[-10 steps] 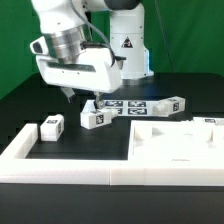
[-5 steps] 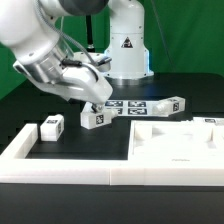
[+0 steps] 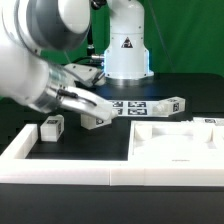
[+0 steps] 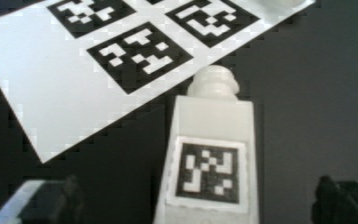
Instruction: Assemble one leg
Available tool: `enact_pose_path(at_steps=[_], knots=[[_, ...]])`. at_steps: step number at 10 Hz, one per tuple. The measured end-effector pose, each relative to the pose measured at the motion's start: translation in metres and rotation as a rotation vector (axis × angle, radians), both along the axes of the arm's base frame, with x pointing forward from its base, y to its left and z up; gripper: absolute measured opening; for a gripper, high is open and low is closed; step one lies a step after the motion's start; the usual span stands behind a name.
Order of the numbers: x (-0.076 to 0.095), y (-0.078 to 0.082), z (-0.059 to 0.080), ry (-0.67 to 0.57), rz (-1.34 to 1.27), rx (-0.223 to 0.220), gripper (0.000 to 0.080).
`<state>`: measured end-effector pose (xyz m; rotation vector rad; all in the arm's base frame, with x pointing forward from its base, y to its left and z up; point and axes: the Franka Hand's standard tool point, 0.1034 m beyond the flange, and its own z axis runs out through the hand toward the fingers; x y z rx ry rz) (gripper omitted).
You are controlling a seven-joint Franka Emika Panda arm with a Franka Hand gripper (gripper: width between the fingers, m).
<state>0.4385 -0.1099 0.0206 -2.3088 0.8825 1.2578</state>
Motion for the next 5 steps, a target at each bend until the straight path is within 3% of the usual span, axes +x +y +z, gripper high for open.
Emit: enact_pose_path(at_steps=[1, 5], knots=[[0.0056, 0.0003, -0.0039, -0.019, 0.007, -0.015, 0.0649], [0.0014, 0.0071, -0.0134, -0.006, 0.016, -0.013, 0.0649]])
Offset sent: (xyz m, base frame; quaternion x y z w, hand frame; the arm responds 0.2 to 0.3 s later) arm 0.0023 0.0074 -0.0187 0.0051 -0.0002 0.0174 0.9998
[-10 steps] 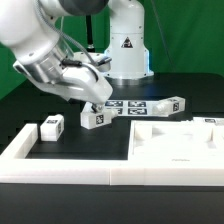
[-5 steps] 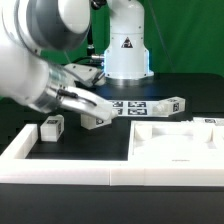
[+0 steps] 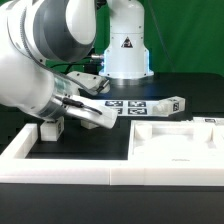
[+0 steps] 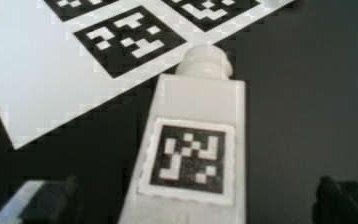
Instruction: Assemble one leg
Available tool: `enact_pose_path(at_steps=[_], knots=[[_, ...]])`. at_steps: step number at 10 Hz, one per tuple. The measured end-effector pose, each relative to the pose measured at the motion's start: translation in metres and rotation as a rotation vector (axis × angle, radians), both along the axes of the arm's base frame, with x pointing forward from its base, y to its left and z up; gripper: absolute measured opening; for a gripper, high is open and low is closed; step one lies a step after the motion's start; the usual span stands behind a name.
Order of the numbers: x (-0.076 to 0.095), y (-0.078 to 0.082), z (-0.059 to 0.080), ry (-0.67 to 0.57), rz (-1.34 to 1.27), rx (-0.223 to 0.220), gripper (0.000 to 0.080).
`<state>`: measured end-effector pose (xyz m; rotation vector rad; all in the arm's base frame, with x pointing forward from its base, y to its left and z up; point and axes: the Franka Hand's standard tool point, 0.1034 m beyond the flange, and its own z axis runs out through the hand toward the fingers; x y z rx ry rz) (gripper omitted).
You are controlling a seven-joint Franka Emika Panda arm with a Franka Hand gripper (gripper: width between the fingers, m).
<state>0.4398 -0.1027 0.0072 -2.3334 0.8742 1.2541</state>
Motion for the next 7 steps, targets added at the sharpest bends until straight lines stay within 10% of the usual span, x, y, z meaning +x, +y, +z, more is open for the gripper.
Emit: enact_pose_path(at_steps=[2, 7], knots=[[-0.001, 0.000, -0.001, 0.001, 0.002, 0.003, 0.0388], [0.010, 0.017, 0.019, -0.030, 0.058, 0.007, 0.0286]])
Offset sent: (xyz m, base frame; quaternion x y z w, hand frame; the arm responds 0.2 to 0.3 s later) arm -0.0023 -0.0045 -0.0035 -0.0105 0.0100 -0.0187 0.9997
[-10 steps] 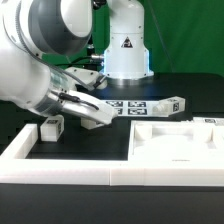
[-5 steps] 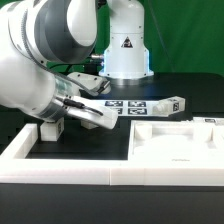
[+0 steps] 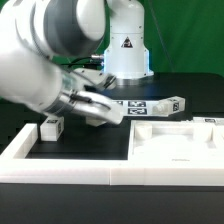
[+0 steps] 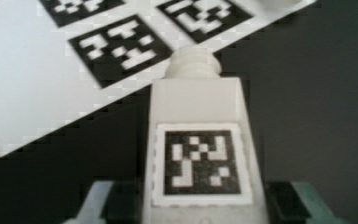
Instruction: Assemble one leg
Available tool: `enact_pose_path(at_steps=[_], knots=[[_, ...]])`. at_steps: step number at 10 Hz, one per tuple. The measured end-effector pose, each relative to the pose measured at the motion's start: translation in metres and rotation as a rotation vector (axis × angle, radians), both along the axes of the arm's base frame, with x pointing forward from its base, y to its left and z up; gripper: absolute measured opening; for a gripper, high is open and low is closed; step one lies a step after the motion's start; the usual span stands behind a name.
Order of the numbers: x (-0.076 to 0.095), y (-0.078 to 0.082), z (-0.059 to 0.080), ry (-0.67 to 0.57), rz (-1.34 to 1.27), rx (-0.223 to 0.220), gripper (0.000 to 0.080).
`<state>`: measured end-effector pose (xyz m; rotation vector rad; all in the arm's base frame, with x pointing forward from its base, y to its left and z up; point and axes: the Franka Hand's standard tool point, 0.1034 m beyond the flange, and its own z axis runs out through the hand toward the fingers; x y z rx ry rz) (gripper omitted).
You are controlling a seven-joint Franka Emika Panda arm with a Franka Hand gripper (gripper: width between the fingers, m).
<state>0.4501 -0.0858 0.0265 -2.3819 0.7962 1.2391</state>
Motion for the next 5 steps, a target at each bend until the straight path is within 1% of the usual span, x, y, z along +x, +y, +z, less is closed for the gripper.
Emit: enact_pose_path(at_steps=[1, 2, 3, 4, 5], knots=[[0.006, 0.011, 0.017, -0.009, 0.017, 0.007, 0.0286], [0.014, 0.026, 0.038, 0.004, 0.013, -0.004, 0.0286], [0.027, 0.045, 0.059, -0.001, 0.022, -0.017, 0.0286], [0.040, 0.060, 0.068, -0.006, 0.023, -0.044, 0.0287], [0.050, 0.074, 0.071, -0.039, 0.037, -0.067, 0.0287]])
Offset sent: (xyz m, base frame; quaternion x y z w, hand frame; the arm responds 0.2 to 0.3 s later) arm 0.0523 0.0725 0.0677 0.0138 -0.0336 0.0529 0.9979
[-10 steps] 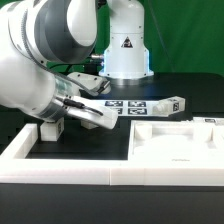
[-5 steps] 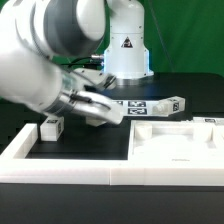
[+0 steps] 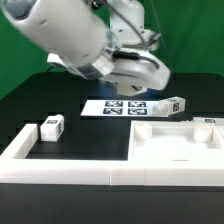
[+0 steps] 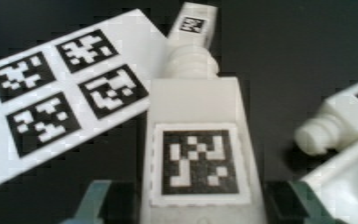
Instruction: Assemble one leg
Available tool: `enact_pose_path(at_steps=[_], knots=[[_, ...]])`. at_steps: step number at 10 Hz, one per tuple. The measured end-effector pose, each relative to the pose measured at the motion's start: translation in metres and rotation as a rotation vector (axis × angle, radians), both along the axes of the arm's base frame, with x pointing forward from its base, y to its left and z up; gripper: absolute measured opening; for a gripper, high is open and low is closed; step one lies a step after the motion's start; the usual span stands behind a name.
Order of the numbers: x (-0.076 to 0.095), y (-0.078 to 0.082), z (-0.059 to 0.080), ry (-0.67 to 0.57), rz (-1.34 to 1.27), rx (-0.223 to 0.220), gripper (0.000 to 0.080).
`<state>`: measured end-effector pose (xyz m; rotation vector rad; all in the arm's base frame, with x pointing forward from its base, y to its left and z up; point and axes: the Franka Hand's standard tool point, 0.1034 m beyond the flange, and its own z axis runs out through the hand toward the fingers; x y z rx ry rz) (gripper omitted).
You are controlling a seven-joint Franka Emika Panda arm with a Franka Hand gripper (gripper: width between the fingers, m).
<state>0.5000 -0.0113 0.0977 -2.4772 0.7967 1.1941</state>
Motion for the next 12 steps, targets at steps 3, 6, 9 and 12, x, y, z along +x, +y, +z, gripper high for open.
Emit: enact_pose_path(at_steps=[3, 6, 9, 12], knots=[[0.015, 0.001, -0.005, -0.128, 0.005, -0.045, 0.0287], [0.033, 0.039, 0.019, -0.322, 0.012, -0.144, 0.0287], [0.057, 0.071, 0.039, -0.517, -0.028, -0.242, 0.0287], [0.061, 0.079, 0.036, -0.682, -0.030, -0.310, 0.0287]])
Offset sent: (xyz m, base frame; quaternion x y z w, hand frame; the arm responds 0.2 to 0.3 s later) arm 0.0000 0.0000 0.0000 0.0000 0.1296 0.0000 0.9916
